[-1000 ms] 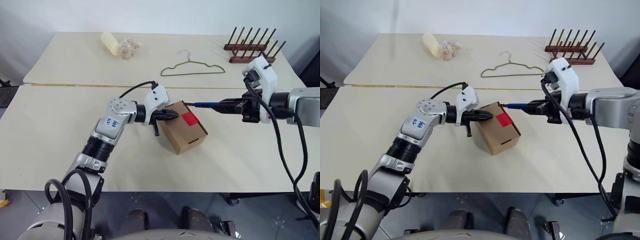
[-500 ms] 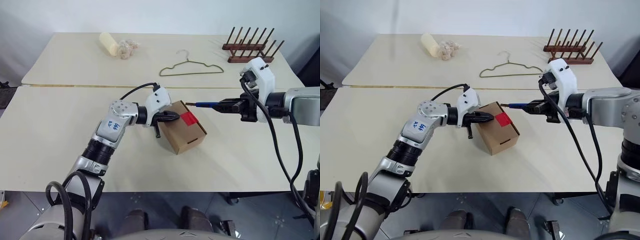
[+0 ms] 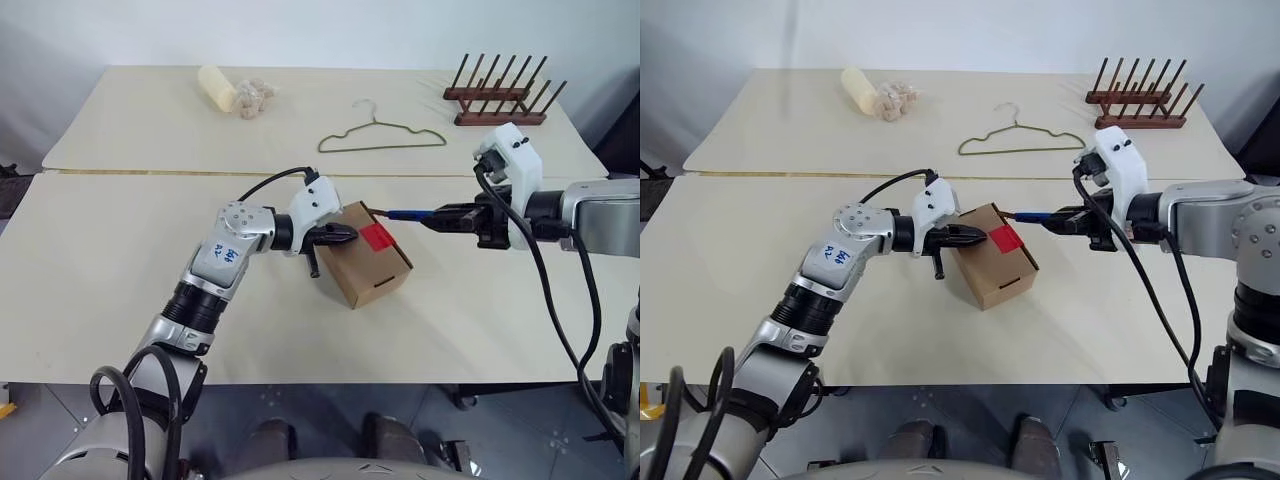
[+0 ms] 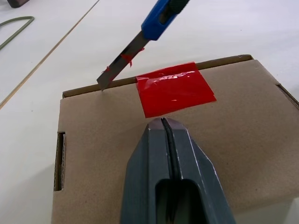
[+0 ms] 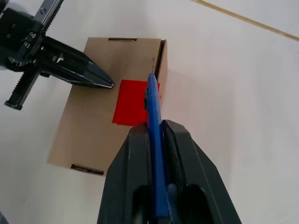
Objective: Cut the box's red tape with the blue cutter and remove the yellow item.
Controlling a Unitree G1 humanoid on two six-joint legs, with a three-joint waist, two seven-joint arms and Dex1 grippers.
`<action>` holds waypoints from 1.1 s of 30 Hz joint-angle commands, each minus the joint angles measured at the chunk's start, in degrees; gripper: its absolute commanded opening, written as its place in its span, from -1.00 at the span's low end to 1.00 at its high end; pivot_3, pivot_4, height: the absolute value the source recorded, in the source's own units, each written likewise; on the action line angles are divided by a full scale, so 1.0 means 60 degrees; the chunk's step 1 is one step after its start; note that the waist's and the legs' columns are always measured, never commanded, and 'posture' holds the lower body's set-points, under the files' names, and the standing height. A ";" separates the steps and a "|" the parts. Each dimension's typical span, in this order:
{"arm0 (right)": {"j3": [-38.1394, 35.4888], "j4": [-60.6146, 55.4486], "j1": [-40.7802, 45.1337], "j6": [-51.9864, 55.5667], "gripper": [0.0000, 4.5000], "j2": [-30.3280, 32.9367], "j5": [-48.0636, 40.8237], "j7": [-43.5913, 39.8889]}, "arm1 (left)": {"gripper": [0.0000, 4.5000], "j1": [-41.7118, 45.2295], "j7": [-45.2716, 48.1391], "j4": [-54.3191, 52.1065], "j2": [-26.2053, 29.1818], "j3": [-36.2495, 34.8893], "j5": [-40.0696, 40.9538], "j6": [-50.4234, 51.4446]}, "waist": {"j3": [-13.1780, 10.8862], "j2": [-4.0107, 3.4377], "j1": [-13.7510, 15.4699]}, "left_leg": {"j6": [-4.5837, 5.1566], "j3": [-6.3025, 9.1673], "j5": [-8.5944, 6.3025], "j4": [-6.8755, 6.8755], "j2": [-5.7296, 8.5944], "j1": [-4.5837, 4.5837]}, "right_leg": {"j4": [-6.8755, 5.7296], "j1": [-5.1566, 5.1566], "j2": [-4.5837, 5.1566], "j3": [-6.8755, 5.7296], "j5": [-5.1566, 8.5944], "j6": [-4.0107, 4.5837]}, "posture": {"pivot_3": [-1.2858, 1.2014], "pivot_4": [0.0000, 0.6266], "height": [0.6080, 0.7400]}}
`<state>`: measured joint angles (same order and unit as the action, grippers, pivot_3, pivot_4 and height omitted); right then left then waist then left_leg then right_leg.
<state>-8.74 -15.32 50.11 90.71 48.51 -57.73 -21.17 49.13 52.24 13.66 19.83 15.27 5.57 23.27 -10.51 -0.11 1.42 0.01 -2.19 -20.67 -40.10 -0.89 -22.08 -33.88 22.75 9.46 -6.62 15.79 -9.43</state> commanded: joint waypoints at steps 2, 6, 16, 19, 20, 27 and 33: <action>-0.0030 -0.0289 -0.0127 0.0157 -0.95 0.0083 0.0156 -0.0253 | -1.00 -0.0221 0.0034 -0.0037 0.0107 0.0168 -0.0189 0.0187 | 0.0001 0.0000 0.0001 | 0.0000 0.0000 0.0000 0.0000 0.0000 0.0000 | -0.0001 0.0000 0.0000 0.0001 0.0000 0.0000 | 0.03 -0.52 1.00; -0.0335 -0.0115 -0.0132 0.0261 -0.95 0.0119 0.0253 -0.0427 | -1.00 -0.0244 0.0030 -0.0070 0.0116 0.0162 -0.0183 0.0217 | 0.0001 -0.0001 0.0001 | 0.0000 -0.0001 0.0000 0.0000 0.0000 0.0001 | -0.0001 0.0000 0.0000 0.0001 0.0000 0.0000 | 0.03 -0.52 1.00; -0.0461 -0.0336 -0.0534 0.0297 -0.95 0.0564 0.0310 -0.0760 | -1.00 -0.0235 0.0005 -0.0026 0.0041 0.0179 -0.0183 0.0190 | 0.0002 -0.0001 0.0004 | 0.0000 -0.0001 0.0000 -0.0001 0.0000 0.0001 | -0.0002 0.0000 0.0000 0.0002 0.0000 0.0000 | 0.03 -0.52 1.00; -0.0500 -0.0394 -0.0648 0.0298 -0.95 0.0666 0.0305 -0.0879 | -1.00 -0.0224 0.0013 -0.0008 0.0033 0.0186 -0.0185 0.0175 | 0.0002 0.0000 0.0009 | 0.0000 -0.0001 0.0000 -0.0001 0.0000 0.0001 | -0.0002 0.0000 0.0000 0.0002 0.0000 0.0000 | 0.03 -0.52 1.00; -0.0517 -0.0412 -0.0673 0.0298 -0.95 0.0688 0.0304 -0.0914 | -1.00 -0.0224 0.0021 -0.0003 0.0040 0.0185 -0.0186 0.0165 | 0.0002 0.0000 0.0008 | 0.0000 -0.0002 0.0000 -0.0002 0.0000 0.0001 | -0.0002 -0.0001 0.0000 0.0003 0.0000 0.0000 | 0.03 -0.52 1.00; -0.0590 -0.0478 -0.0811 0.0299 -0.95 0.0788 0.0128 -0.1169 | -1.00 -0.0226 0.0052 0.0011 0.0090 0.0167 -0.0188 0.0137 | 0.0002 0.0000 0.0009 | 0.0000 -0.0001 0.0000 -0.0002 0.0000 0.0001 | -0.0002 -0.0001 0.0000 0.0003 0.0000 0.0000 | 0.03 -0.52 1.00; -0.1209 0.0031 0.0022 0.0238 -0.95 -0.0075 0.0156 -0.0895 | -1.00 -0.0258 0.0045 -0.0048 0.0088 0.0195 -0.0197 0.0176 | 0.0004 -0.0003 -0.0009 | 0.0000 -0.0003 0.0000 -0.0008 0.0000 0.0003 | -0.0008 -0.0001 0.0000 0.0005 0.0000 0.0000 | 0.03 -0.52 1.00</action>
<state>-12.77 -15.01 47.64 92.18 48.21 -56.26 -26.69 48.90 52.28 13.38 20.27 14.99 5.54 23.65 -10.49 -0.13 1.37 0.01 -2.22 -20.66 -40.16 -0.88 -22.07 -33.94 22.75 9.47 -6.58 15.78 -9.43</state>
